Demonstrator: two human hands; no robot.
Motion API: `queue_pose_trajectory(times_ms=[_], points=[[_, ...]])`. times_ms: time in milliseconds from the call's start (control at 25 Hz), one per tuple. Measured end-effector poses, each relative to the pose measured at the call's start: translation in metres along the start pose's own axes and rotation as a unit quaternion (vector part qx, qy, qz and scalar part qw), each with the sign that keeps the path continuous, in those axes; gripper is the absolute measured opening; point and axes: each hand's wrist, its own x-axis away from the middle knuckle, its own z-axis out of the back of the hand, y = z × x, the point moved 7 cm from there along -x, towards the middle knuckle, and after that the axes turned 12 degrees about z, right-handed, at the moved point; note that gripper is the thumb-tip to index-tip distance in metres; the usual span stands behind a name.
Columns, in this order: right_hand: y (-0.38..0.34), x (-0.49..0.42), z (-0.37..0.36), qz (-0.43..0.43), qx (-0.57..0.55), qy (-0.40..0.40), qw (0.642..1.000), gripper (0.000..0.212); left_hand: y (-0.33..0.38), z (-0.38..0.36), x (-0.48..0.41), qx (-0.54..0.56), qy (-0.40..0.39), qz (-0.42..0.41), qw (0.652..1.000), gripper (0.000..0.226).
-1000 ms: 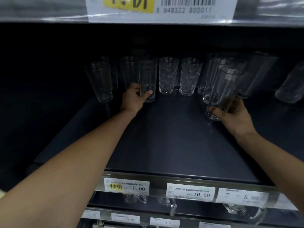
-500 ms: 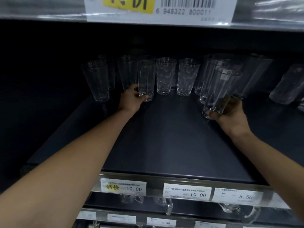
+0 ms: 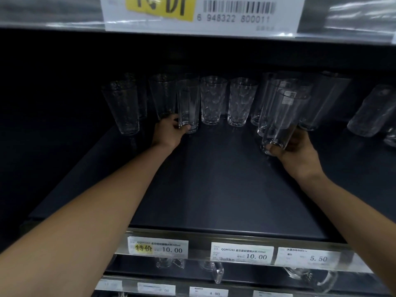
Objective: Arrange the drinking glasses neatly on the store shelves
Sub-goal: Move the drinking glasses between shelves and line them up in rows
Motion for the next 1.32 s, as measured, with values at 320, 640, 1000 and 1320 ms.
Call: queue_pose_trajectory(times_ms=[320,640,1000,1320], points=[[0.002,-0.002,0.002,0.005,0.015,0.008,1.0,0.064,-0.002,0.0,0.0,0.001,0.0,0.005,1.0,0.041],[-0.001,-0.002,0.001,0.018,0.035,-0.011,0.999,0.061,-0.002,0.0,0.002,-0.002,-0.006,0.01,1.0,0.045],[-0.002,-0.001,0.002,-0.006,0.029,-0.006,1.0,0.062,-0.003,0.003,0.003,-0.023,0.021,0.018,0.999,0.038],[0.002,0.018,0.014,-0.08,-0.006,-0.054,0.995,0.057,-0.009,0.027,0.063,-0.034,-0.053,0.059,0.996,0.027]])
